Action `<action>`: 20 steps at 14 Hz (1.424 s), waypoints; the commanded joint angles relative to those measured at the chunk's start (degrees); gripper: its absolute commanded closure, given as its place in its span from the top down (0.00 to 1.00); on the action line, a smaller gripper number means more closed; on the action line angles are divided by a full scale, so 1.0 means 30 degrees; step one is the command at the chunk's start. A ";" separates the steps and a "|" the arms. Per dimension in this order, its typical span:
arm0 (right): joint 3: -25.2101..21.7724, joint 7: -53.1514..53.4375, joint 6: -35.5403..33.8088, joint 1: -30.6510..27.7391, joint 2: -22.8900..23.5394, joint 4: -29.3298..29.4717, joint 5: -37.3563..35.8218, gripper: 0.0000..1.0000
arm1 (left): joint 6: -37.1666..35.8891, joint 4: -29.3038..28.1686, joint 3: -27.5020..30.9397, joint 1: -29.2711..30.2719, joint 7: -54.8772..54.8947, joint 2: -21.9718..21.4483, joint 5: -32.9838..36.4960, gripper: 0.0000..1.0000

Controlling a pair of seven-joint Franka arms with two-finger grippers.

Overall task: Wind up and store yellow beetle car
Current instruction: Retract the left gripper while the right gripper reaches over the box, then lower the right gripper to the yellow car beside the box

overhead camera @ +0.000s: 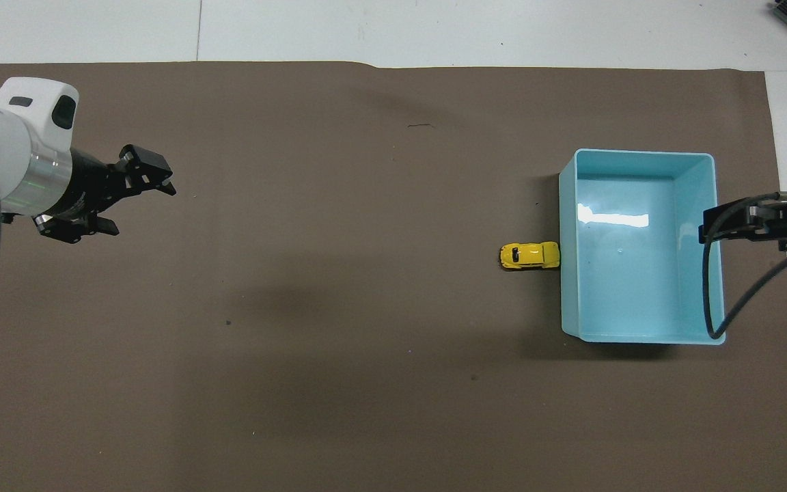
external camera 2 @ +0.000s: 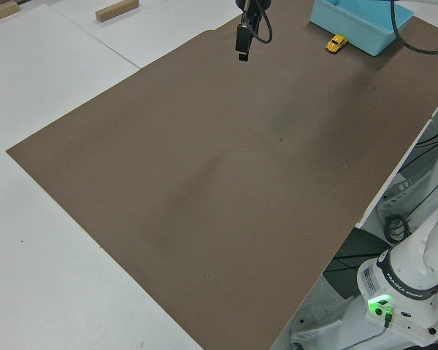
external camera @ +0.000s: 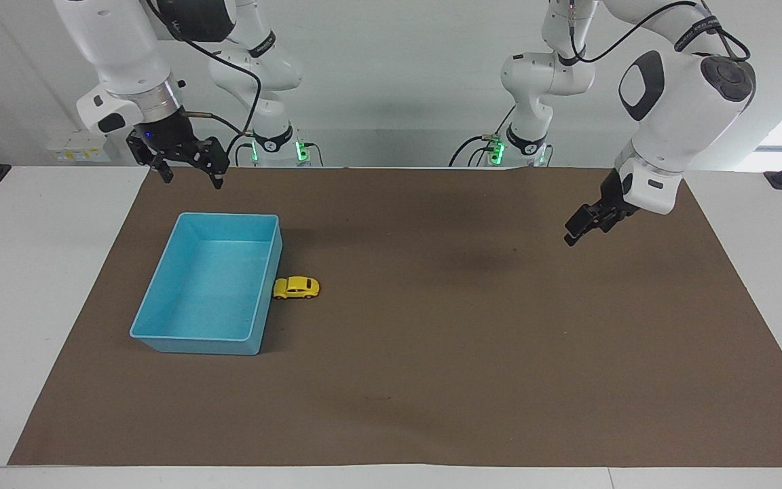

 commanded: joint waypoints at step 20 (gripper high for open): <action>0.0242 1.8525 0.4041 0.3383 0.2552 -0.0653 0.0350 1.00 | -0.4888 0.1148 -0.0063 0.0226 0.7992 -0.4302 0.2852 1.00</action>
